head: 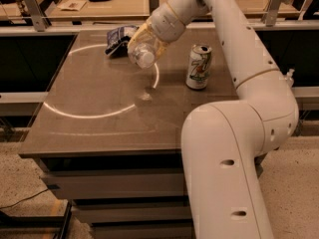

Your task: Place water bottle upright

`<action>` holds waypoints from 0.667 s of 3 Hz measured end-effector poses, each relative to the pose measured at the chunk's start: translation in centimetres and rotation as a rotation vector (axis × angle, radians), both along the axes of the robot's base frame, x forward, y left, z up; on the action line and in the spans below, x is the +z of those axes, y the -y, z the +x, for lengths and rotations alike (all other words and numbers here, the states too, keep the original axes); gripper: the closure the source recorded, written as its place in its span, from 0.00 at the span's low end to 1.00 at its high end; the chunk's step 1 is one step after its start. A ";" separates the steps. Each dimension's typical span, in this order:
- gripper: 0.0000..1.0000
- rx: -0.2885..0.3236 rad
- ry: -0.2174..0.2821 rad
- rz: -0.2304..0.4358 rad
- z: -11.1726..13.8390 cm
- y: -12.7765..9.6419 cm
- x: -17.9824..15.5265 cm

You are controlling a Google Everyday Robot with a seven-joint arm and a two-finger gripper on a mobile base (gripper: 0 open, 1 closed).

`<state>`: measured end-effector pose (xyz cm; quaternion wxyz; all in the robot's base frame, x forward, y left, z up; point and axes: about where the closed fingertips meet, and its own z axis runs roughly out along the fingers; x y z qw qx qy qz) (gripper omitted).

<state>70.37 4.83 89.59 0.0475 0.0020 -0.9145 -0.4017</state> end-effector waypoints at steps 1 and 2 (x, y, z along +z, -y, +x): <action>1.00 -0.054 -0.237 0.191 -0.5 1.0 -1.0; 1.00 -0.092 -0.410 0.317 -1.2 1.4 1.6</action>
Offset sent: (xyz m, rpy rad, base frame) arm 0.0118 -0.0840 0.0759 0.2844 0.7651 0.0166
